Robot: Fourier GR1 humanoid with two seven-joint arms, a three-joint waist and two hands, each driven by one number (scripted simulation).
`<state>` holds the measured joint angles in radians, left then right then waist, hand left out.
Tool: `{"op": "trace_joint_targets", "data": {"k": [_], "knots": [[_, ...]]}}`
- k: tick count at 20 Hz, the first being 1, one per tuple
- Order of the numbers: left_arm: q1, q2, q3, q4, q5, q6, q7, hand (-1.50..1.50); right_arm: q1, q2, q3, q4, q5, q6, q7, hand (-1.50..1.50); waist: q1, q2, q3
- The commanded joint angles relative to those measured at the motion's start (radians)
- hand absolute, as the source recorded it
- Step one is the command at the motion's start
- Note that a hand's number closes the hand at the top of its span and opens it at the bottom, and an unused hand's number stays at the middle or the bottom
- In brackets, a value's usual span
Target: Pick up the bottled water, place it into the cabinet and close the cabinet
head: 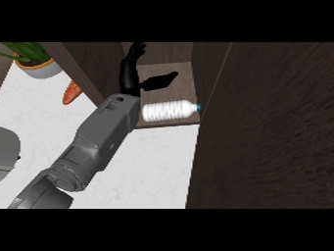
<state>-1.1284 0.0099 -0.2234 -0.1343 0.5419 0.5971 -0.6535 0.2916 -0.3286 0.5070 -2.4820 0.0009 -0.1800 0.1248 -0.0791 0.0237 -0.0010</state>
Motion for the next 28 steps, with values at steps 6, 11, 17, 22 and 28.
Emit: {"op": "trace_joint_targets", "data": {"k": [6,11,17,22,28], "knots": [[-0.048,-0.009,-0.008,0.031,-0.028,-0.037,0.001,-1.5,-0.001,0.012,-0.008,-0.035,-0.022,0.012,0.012,-1.5,0.003,-0.002,0.0],[-0.045,-0.01,0.02,-0.015,-0.01,-0.173,-0.04,-1.5,-0.02,0.01,-0.037,-0.069,-0.029,0.005,0.063,-1.5,0.018,-0.003,-0.001],[-0.042,-0.01,0.029,-0.086,0.017,-0.386,-0.031,-1.5,0.058,-0.007,-0.074,-0.055,-0.062,0.034,0.003,-1.5,0.026,-0.014,0.001],[0.01,-0.01,0.003,-0.175,0.069,-0.403,-0.016,-1.5,0.032,0.023,-0.034,-0.046,0.003,0.018,0.026,-1.5,0.035,-0.019,0.001],[0.198,-0.01,-0.131,-0.462,0.155,-0.361,0.065,-1.5,0.067,0.005,-0.015,-0.083,0.03,0.023,0.035,-1.5,0.068,-0.034,0.001]]}}
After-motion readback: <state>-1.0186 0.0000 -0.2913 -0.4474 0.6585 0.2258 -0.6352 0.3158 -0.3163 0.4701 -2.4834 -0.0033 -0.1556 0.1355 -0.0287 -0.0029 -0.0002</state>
